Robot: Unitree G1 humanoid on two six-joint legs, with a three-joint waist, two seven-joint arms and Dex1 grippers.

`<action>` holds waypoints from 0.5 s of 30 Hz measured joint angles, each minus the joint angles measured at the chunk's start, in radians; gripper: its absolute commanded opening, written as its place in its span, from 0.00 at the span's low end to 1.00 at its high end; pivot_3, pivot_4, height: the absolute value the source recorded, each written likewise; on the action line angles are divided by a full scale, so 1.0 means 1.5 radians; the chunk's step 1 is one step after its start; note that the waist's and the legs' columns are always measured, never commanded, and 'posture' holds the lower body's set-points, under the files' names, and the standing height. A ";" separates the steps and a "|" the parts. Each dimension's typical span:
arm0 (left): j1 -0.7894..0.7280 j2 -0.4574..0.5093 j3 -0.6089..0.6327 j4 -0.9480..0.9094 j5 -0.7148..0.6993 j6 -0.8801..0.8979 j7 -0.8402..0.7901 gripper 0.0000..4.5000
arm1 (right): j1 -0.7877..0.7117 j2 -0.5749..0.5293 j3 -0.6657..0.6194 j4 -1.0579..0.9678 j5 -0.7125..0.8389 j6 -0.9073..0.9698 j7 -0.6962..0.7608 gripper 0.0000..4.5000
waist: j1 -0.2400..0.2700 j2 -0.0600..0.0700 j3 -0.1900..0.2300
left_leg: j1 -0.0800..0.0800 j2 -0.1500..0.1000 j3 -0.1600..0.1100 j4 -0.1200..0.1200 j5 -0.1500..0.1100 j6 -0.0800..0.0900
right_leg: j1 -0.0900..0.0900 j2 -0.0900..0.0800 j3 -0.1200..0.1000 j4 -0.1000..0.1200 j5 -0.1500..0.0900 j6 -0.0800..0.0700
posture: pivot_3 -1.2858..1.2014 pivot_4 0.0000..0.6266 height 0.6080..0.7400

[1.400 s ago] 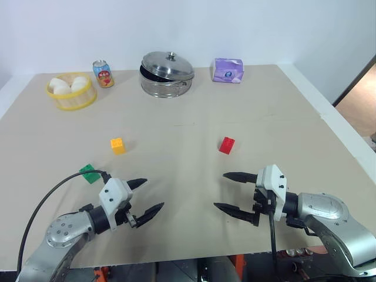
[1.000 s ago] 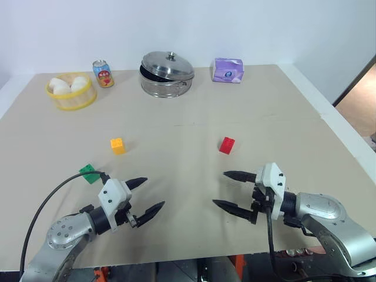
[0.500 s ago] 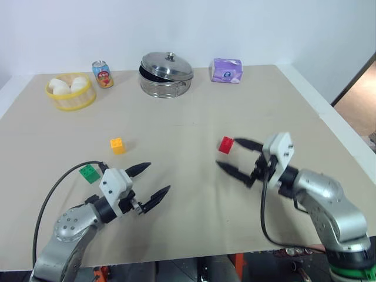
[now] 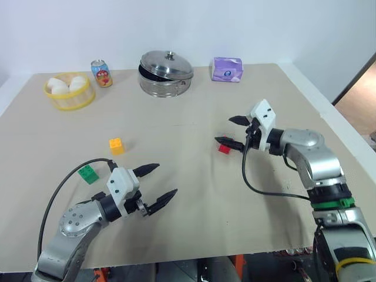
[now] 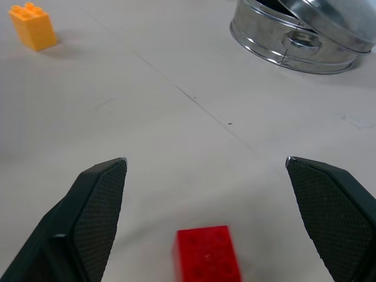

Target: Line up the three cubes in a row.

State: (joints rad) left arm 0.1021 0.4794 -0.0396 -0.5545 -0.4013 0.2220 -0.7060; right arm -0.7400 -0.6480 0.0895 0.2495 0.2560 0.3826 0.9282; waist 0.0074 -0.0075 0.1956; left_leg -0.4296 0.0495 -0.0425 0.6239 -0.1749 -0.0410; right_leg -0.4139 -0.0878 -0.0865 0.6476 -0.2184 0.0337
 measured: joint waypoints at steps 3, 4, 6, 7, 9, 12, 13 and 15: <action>0.005 0.000 0.000 -0.007 0.000 0.000 0.002 0.99 | -0.013 0.001 0.016 0.041 -0.015 -0.007 0.024 1.00 | 0.000 0.000 0.000 | 0.000 0.000 0.000 0.000 0.000 0.000 | 0.000 0.000 0.000 0.000 0.001 0.001 | 0.52 0.24 1.00; 0.006 0.000 0.000 -0.009 0.000 0.000 0.003 0.99 | -0.014 0.001 0.019 0.051 -0.020 -0.009 0.031 1.00 | 0.000 0.000 0.000 | 0.000 0.000 0.000 0.000 0.000 0.000 | 0.000 0.000 0.000 0.000 0.001 0.001 | 0.52 0.24 1.00; 0.006 0.000 0.000 -0.011 0.000 0.000 0.004 0.99 | -0.017 0.001 0.023 0.081 -0.032 -0.011 0.043 1.00 | 0.000 0.000 0.000 | 0.000 0.000 0.001 0.000 0.000 0.000 | 0.000 0.000 0.000 0.000 0.001 0.001 | 0.52 0.24 1.00; 0.006 0.000 0.000 -0.012 0.000 0.000 0.005 0.99 | -0.018 0.001 0.024 0.092 -0.037 -0.013 0.047 1.00 | 0.000 0.000 0.000 | 0.000 0.000 0.001 0.000 0.000 0.000 | 0.000 0.000 0.000 0.000 0.001 0.001 | 0.52 0.24 1.00; 0.004 0.004 0.001 -0.013 0.000 0.000 0.005 0.99 | -0.024 0.001 0.026 0.113 -0.046 -0.014 0.053 1.00 | 0.000 0.000 0.000 | 0.000 0.000 0.001 0.000 0.000 0.000 | 0.000 0.000 0.001 0.000 0.001 0.000 | 0.52 0.24 1.00; -0.004 0.007 0.004 -0.016 0.000 0.000 0.006 0.99 | -0.041 0.003 0.027 0.129 -0.060 -0.015 0.063 1.00 | 0.000 0.000 0.000 | 0.000 0.001 0.002 0.000 0.000 0.000 | -0.001 0.001 0.002 0.000 0.001 0.000 | 0.52 0.24 1.00; -0.006 0.007 0.004 -0.017 0.000 0.000 0.006 0.99 | -0.047 0.005 0.030 0.137 -0.066 -0.017 0.064 1.00 | 0.000 0.000 0.000 | 0.000 0.001 0.002 0.000 0.000 0.000 | -0.001 0.001 0.002 0.000 0.001 0.000 | 0.52 0.24 1.00; -0.007 0.008 0.004 -0.017 0.000 0.000 0.006 0.99 | -0.051 0.009 0.039 0.153 -0.078 -0.022 0.064 1.00 | 0.000 0.000 0.000 | 0.000 0.001 0.002 0.000 0.000 0.000 | -0.001 0.001 0.002 0.000 0.001 0.000 | 0.52 0.24 1.00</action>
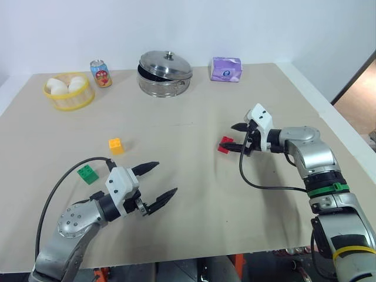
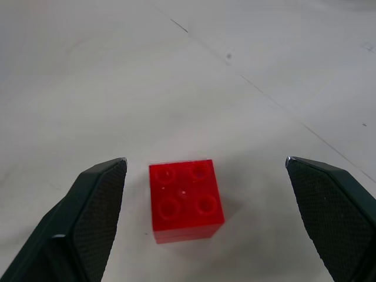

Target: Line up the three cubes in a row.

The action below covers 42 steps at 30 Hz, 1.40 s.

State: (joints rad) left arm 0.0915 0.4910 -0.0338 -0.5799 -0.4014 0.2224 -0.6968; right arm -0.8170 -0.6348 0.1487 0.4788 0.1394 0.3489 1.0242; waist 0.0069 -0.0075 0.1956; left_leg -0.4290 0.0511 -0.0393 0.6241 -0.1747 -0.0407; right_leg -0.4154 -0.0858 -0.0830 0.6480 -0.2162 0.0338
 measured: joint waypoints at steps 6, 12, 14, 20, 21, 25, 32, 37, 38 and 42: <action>0.000 0.004 0.000 0.000 0.000 0.002 0.000 0.99 | -0.002 0.012 0.008 0.036 -0.019 -0.007 0.017 1.00 | 0.000 0.000 0.000 | 0.000 0.000 0.002 0.000 0.000 0.000 | -0.001 0.000 0.002 0.000 0.002 0.003 | 0.52 0.24 1.00; 0.001 0.008 0.000 0.000 0.000 0.002 0.001 1.00 | -0.004 0.023 0.009 0.059 -0.030 -0.019 0.019 0.73 | 0.000 0.000 0.000 | 0.000 0.000 0.003 0.000 0.000 0.000 | -0.001 0.000 0.002 0.000 0.002 0.002 | 0.52 0.24 1.00; 0.003 0.008 0.000 0.000 0.000 0.003 0.004 1.00 | -0.004 0.024 0.009 0.060 -0.031 -0.021 0.022 0.57 | 0.000 0.000 0.000 | 0.000 0.001 0.003 0.000 0.000 0.000 | -0.002 0.000 0.003 0.000 0.002 0.002 | 0.52 0.24 1.00; 0.009 0.014 0.000 -0.001 0.000 0.003 0.008 1.00 | -0.004 0.024 0.009 0.059 -0.031 -0.028 0.026 0.28 | 0.000 0.000 0.000 | 0.000 0.001 0.004 0.000 0.000 0.000 | -0.002 0.000 0.003 0.000 0.002 0.002 | 0.52 0.24 1.00; 0.010 0.014 0.000 -0.001 0.000 0.003 0.008 1.00 | -0.004 0.024 0.009 0.059 -0.031 -0.028 0.026 0.28 | 0.000 0.000 0.000 | 0.000 0.001 0.004 0.000 0.000 0.000 | -0.002 0.001 0.004 0.000 0.002 0.002 | 0.52 0.24 1.00; 0.025 0.019 0.008 -0.001 0.000 0.001 0.008 1.00 | -0.003 0.024 0.007 0.032 -0.030 -0.028 0.028 0.28 | 0.000 0.000 0.000 | 0.000 0.001 0.005 0.000 0.000 0.000 | -0.003 0.001 0.004 0.000 0.002 0.002 | 0.52 0.24 1.00; 0.092 0.019 0.052 -0.001 0.000 -0.014 0.015 1.00 | 0.023 0.029 0.010 -0.175 0.020 0.048 0.065 0.28 | 0.000 0.000 0.000 | 0.000 0.005 0.006 -0.001 0.000 0.000 | -0.004 0.004 0.005 0.000 0.003 0.001 | 0.52 0.24 1.00; 0.158 0.019 0.057 -0.015 -0.009 -0.030 0.001 1.00 | 0.079 0.031 0.082 -0.307 0.049 0.063 0.136 0.28 | 0.000 0.000 0.000 | 0.000 0.006 0.006 0.000 0.000 0.000 | -0.005 0.005 0.005 0.000 0.002 -0.003 | 0.52 0.24 1.00; 0.165 0.021 0.057 -0.020 -0.015 -0.032 -0.007 1.00 | 0.080 0.031 0.104 -0.307 0.042 0.047 0.148 0.28 | 0.000 0.000 0.000 | 0.000 0.006 0.007 0.000 0.000 0.000 | -0.005 0.005 0.005 0.000 0.003 -0.004 | 0.52 0.24 1.00; 0.169 0.031 0.061 -0.022 -0.027 -0.033 -0.022 1.00 | 0.069 0.033 0.134 -0.283 0.019 0.004 0.169 0.28 | 0.000 0.000 0.000 | 0.000 0.007 0.006 0.002 0.000 0.000 | -0.005 0.006 0.005 0.000 0.004 -0.005 | 0.52 0.24 1.00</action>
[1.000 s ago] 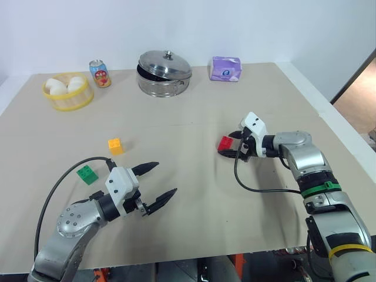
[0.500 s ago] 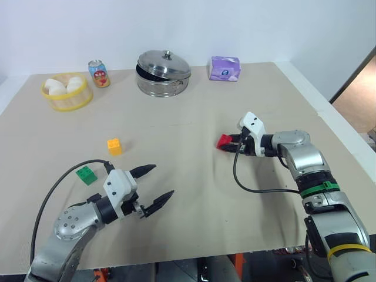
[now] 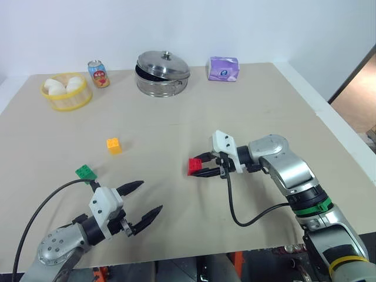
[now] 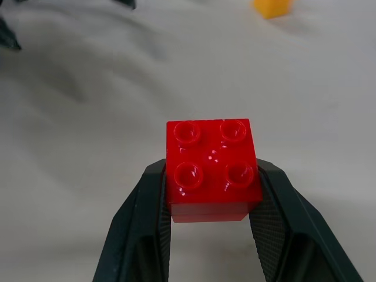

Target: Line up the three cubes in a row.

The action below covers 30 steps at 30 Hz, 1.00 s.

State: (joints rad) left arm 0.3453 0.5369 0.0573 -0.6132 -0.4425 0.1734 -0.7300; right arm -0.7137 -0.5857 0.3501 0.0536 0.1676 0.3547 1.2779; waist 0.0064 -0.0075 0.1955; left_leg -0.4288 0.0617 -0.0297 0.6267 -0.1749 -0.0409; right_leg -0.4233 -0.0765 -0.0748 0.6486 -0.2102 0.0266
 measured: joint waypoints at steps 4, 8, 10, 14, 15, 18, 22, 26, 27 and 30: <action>-0.005 0.017 0.011 -0.001 -0.005 0.000 -0.014 1.00 | -0.036 0.018 0.009 0.068 -0.014 -0.019 0.016 0.28 | 0.000 0.000 0.000 | 0.000 0.000 0.000 0.000 0.000 0.000 | -0.001 0.001 0.001 0.000 0.002 0.000 | 0.52 0.24 1.00; -0.011 0.019 0.016 -0.001 -0.007 0.000 -0.015 1.00 | -0.071 0.026 0.010 0.128 -0.025 -0.034 0.026 0.28 | 0.000 0.000 0.000 | 0.000 0.001 0.000 0.000 0.000 0.000 | -0.001 0.002 0.003 0.000 0.002 0.000 | 0.52 0.24 1.00; -0.015 0.019 0.016 -0.001 -0.007 0.000 -0.014 1.00 | -0.080 0.026 0.010 0.147 -0.029 -0.043 0.035 0.28 | 0.000 0.000 0.000 | 0.000 0.001 0.001 -0.001 0.000 0.000 | -0.001 0.003 0.004 0.000 0.001 0.000 | 0.52 0.24 1.00; -0.027 0.019 0.014 -0.004 -0.007 0.001 -0.014 1.00 | -0.086 0.033 0.012 0.193 -0.033 -0.070 0.066 0.28 | 0.000 0.000 0.000 | 0.000 0.001 0.001 -0.001 0.000 0.000 | -0.002 0.003 0.005 0.000 0.001 0.000 | 0.52 0.24 1.00; -0.029 0.019 0.014 -0.004 -0.006 0.001 -0.013 1.00 | -0.086 0.034 0.014 0.201 -0.036 -0.081 0.078 0.28 | 0.000 0.000 0.000 | 0.000 0.001 0.002 -0.001 0.000 0.000 | -0.002 0.003 0.005 0.000 0.001 0.000 | 0.52 0.24 1.00; -0.035 0.019 0.012 -0.004 -0.006 0.002 -0.013 1.00 | -0.088 0.039 0.024 0.222 -0.038 -0.110 0.108 0.28 | 0.000 0.000 0.000 | 0.001 0.001 0.002 -0.001 0.000 0.000 | -0.002 0.004 0.006 0.000 0.002 0.000 | 0.52 0.24 1.00; -0.043 0.019 0.011 -0.004 -0.006 0.002 -0.013 1.00 | -0.106 0.053 0.025 0.259 -0.046 -0.140 0.125 0.28 | 0.000 0.000 0.000 | 0.001 0.002 0.002 -0.001 0.000 0.000 | -0.002 0.005 0.007 0.000 0.002 -0.001 | 0.52 0.24 1.00; -0.046 0.019 0.009 -0.004 -0.006 0.003 -0.014 1.00 | -0.120 0.062 0.025 0.292 -0.051 -0.168 0.133 0.50 | 0.000 0.000 0.000 | 0.001 0.002 0.002 -0.001 0.000 0.000 | -0.002 0.005 0.007 0.000 0.002 -0.001 | 0.52 0.24 1.00; -0.047 0.019 0.008 -0.004 -0.006 0.005 -0.014 1.00 | -0.122 0.064 0.025 0.300 -0.052 -0.171 0.136 0.59 | 0.000 0.000 0.000 | 0.001 0.002 0.003 -0.001 0.000 0.000 | -0.002 0.005 0.008 0.000 0.002 -0.001 | 0.52 0.24 1.00; -0.050 0.019 0.002 -0.004 -0.006 0.006 -0.015 1.00 | -0.127 0.065 0.025 0.310 -0.056 -0.173 0.145 0.81 | 0.000 0.000 0.000 | 0.001 0.002 0.003 -0.001 0.000 0.000 | -0.002 0.005 0.008 0.000 0.002 0.000 | 0.52 0.24 1.00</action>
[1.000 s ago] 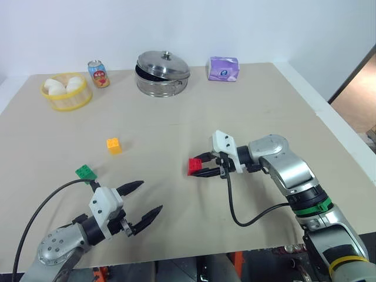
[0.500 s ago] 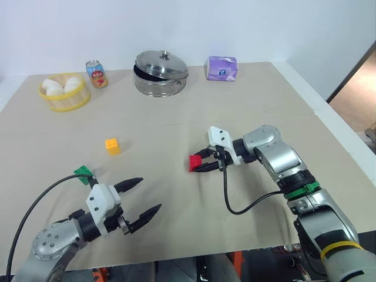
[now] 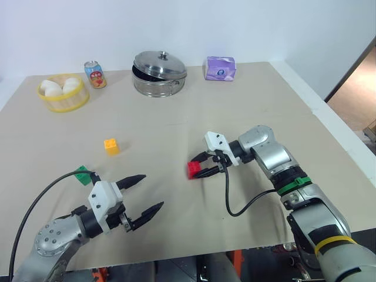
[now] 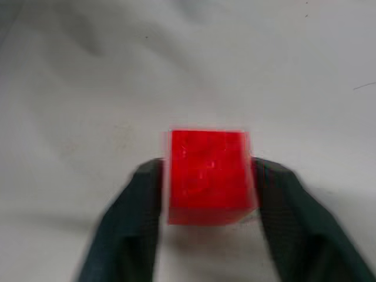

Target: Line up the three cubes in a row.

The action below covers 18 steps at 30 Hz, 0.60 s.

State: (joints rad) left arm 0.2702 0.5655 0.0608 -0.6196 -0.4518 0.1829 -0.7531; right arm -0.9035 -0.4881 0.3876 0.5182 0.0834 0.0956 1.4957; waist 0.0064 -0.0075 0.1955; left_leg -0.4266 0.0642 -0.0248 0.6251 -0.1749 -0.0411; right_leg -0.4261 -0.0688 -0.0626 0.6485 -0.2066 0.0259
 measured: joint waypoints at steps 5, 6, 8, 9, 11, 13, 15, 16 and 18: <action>-0.007 0.002 -0.004 0.000 0.000 0.000 -0.001 1.00 | 0.000 0.000 0.000 0.009 -0.005 -0.026 0.006 0.99 | 0.000 0.000 0.000 | 0.000 0.000 0.001 0.000 0.000 0.000 | 0.000 0.000 0.001 0.000 0.000 0.000 | 0.52 0.24 1.00; -0.008 0.002 -0.004 0.001 0.000 0.000 -0.001 1.00 | 0.000 0.000 -0.002 0.009 -0.003 -0.025 0.007 0.99 | 0.000 0.000 0.000 | 0.001 0.000 0.001 0.000 0.000 0.000 | 0.000 0.000 0.001 0.000 0.000 0.000 | 0.52 0.24 1.00; -0.008 0.002 -0.003 0.002 0.000 0.000 0.002 1.00 | 0.001 -0.002 -0.013 -0.011 0.017 0.003 0.008 0.99 | 0.000 0.000 0.000 | 0.000 0.000 0.001 0.000 0.000 0.000 | 0.000 0.000 0.001 0.000 0.000 0.000 | 0.52 0.24 1.00; -0.008 0.002 -0.002 0.004 0.000 0.000 0.003 1.00 | 0.001 -0.003 -0.024 -0.026 0.029 0.020 0.008 0.99 | 0.000 0.000 0.000 | 0.000 0.000 0.002 0.000 0.000 0.000 | -0.001 0.000 0.002 0.000 0.000 0.000 | 0.52 0.24 1.00; -0.007 -0.001 0.006 0.008 0.000 0.000 0.014 1.00 | 0.001 -0.011 -0.056 -0.079 0.066 0.066 0.006 0.99 | 0.000 0.000 0.000 | 0.001 0.000 0.002 0.000 0.000 0.000 | -0.001 0.000 0.002 0.000 0.000 0.000 | 0.52 0.24 1.00; -0.004 -0.003 0.027 0.012 0.000 0.001 0.030 1.00 | 0.004 -0.017 -0.085 -0.124 0.099 0.116 -0.002 0.99 | 0.000 0.000 0.000 | 0.001 0.000 0.002 -0.001 0.000 0.000 | -0.001 0.000 0.002 0.000 0.000 0.000 | 0.52 0.24 1.00; -0.001 -0.013 0.054 0.017 0.002 0.010 0.058 1.00 | 0.029 -0.024 -0.129 -0.203 0.153 0.188 -0.027 0.99 | 0.000 0.000 0.000 | 0.001 0.000 0.002 -0.001 0.000 0.000 | -0.001 0.000 0.002 0.000 0.000 0.000 | 0.52 0.24 1.00; -0.001 -0.023 0.068 0.022 0.007 0.014 0.077 1.00 | 0.052 -0.027 -0.153 -0.255 0.187 0.232 -0.043 0.99 | 0.001 0.000 0.000 | 0.001 0.000 0.002 -0.001 0.000 0.000 | -0.001 0.000 0.002 0.000 0.000 0.000 | 0.52 0.24 1.00; -0.014 -0.033 0.076 0.035 0.021 0.022 0.113 1.00 | 0.101 -0.031 -0.180 -0.346 0.240 0.302 -0.077 0.99 | 0.003 0.000 0.000 | 0.001 0.000 0.002 -0.001 0.000 0.000 | 0.000 0.000 0.002 0.000 0.000 0.000 | 0.52 0.24 1.00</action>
State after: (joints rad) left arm 0.2497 0.5159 0.1745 -0.5676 -0.4209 0.2160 -0.5843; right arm -0.7518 -0.5338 0.1175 -0.0001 0.4432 0.5481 1.3800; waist 0.0108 -0.0080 0.1953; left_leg -0.4254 0.0648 -0.0214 0.6236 -0.1753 -0.0416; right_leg -0.4264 -0.0686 -0.0594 0.6484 -0.2065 0.0264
